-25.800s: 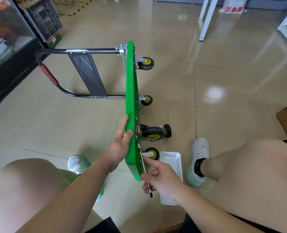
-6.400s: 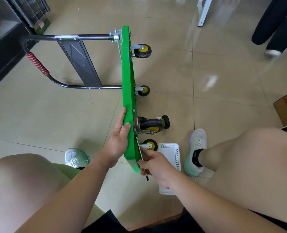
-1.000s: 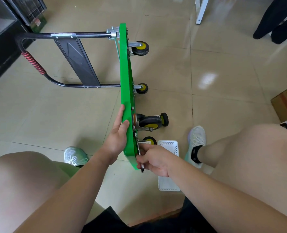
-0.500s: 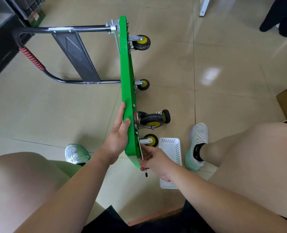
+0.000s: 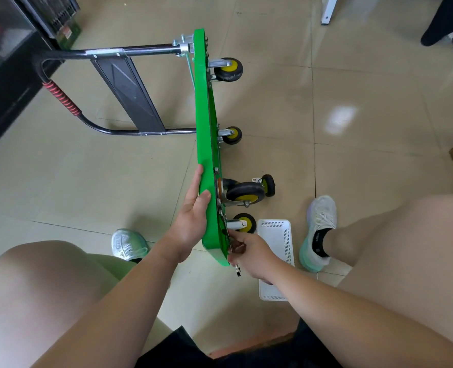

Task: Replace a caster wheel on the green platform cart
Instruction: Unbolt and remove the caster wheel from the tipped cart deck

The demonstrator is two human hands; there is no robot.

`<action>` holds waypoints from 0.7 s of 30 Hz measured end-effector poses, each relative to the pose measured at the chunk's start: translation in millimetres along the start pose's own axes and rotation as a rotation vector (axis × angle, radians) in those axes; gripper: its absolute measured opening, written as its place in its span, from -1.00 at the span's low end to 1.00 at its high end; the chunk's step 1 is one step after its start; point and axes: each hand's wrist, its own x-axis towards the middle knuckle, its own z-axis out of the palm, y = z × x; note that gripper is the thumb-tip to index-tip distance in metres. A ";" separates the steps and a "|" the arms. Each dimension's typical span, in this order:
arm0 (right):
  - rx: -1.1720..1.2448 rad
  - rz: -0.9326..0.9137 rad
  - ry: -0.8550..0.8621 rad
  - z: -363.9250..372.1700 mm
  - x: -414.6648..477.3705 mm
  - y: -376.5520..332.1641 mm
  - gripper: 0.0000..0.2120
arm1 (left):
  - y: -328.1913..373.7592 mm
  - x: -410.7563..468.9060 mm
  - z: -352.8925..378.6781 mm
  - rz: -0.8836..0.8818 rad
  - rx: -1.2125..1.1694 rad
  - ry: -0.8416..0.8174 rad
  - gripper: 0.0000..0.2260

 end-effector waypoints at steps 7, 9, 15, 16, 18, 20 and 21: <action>-0.094 0.076 -0.009 -28.6 -8.6 -9.4 -0.58 | 3.7 -0.6 2.4 -0.006 0.025 0.016 -0.55; -0.133 0.088 -0.019 -33.4 -10.0 -12.8 -0.57 | 3.6 -0.8 1.9 -0.008 0.024 0.010 -0.56; 0.072 0.165 -0.034 -29.4 -26.7 -8.7 -0.57 | 3.7 -1.2 0.9 -0.007 0.022 0.003 -0.55; 0.147 0.159 -0.049 -29.0 -30.6 -10.4 -0.58 | 2.6 -0.5 0.6 -0.006 0.024 0.000 -0.55; 0.281 0.141 -0.104 -31.0 -38.2 -17.6 -0.62 | 1.4 0.4 0.5 -0.009 0.020 -0.003 -0.54; 0.354 0.148 -0.158 -33.9 -42.3 -26.4 -0.66 | 1.2 0.6 0.7 -0.009 0.022 0.002 -0.54; 0.375 0.159 -0.176 -34.8 -42.6 -29.2 -0.67 | 1.0 0.7 0.9 -0.006 0.024 0.006 -0.54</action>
